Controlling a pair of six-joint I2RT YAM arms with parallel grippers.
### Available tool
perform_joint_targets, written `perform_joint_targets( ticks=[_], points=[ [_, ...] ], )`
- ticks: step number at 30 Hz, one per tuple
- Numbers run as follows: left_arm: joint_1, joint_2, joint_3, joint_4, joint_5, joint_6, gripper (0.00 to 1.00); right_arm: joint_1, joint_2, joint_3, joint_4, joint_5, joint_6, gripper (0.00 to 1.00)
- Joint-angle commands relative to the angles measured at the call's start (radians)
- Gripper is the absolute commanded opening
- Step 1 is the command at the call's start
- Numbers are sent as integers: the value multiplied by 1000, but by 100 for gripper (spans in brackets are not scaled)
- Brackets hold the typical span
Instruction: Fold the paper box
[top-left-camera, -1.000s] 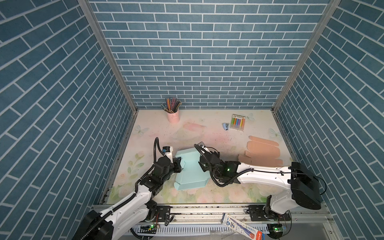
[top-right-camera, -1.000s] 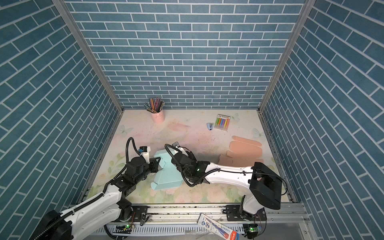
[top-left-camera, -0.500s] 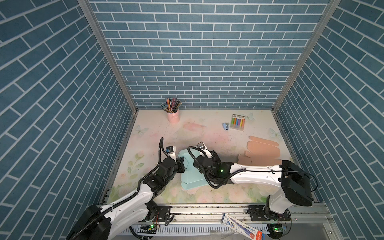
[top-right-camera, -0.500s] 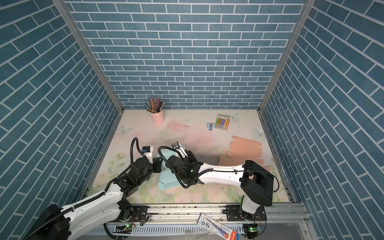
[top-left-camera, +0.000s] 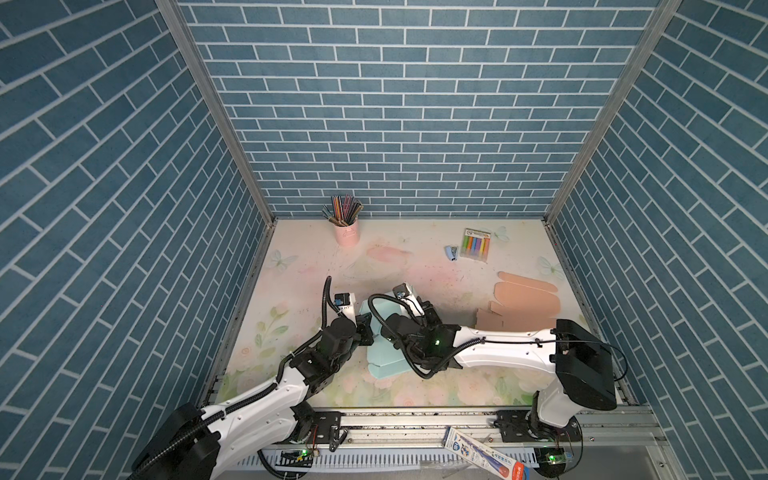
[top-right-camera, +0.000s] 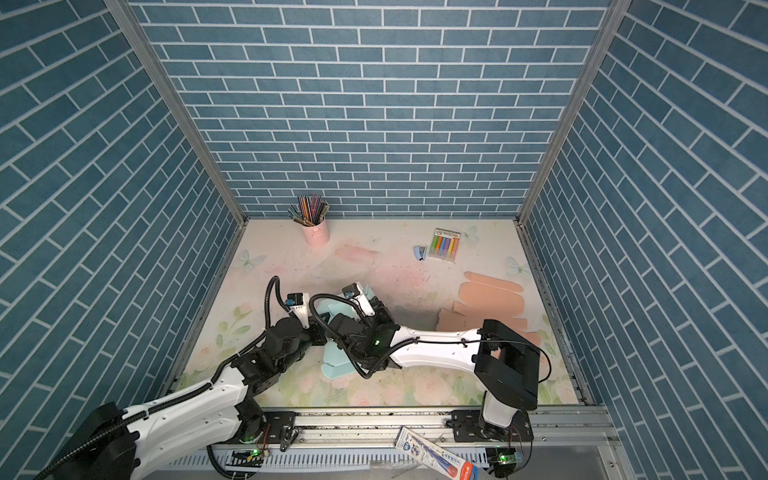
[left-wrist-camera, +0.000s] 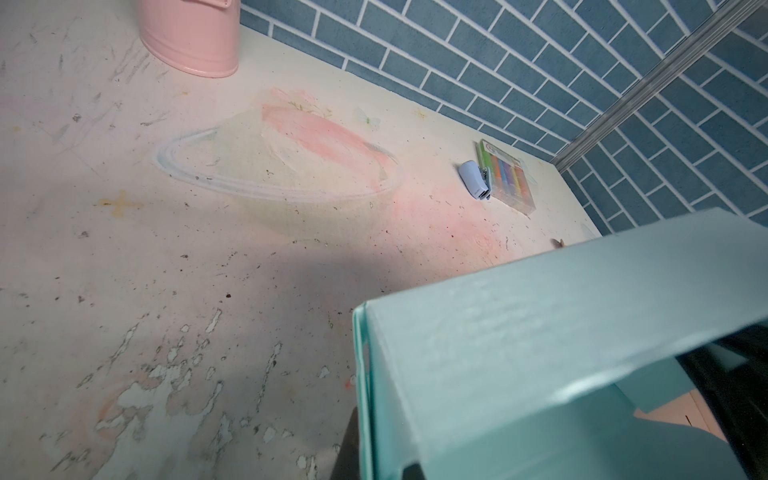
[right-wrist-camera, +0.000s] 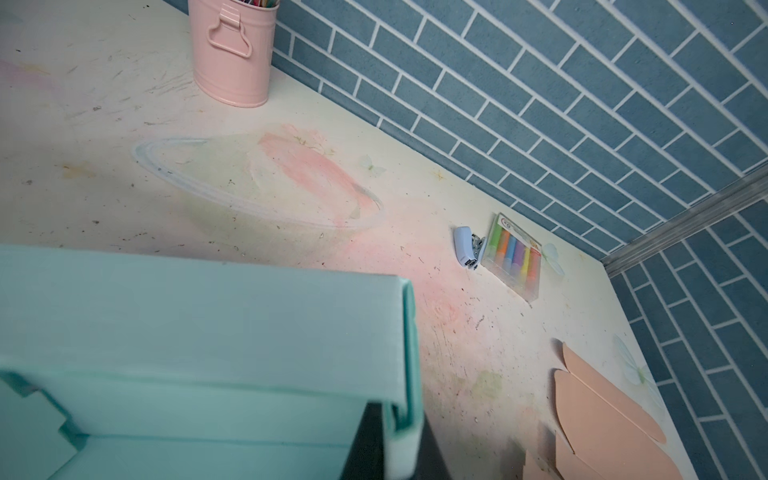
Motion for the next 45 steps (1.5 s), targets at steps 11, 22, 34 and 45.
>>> perform_joint_targets(
  ticks=[11, 22, 34, 45],
  points=[
    [-23, -41, -10, 55, -19, -30, 0, 10, 61, 5, -56, 167, -17, 0],
    [-26, -65, -38, 62, -55, -45, 0, 46, 3, -14, -52, 195, 29, 25],
    [-24, -42, -50, 74, -91, -39, 0, 135, -169, -124, 114, 32, -34, 54],
    [-26, -35, -36, 136, -26, 278, 0, 131, -692, -325, 375, -535, -269, 86]
  ],
)
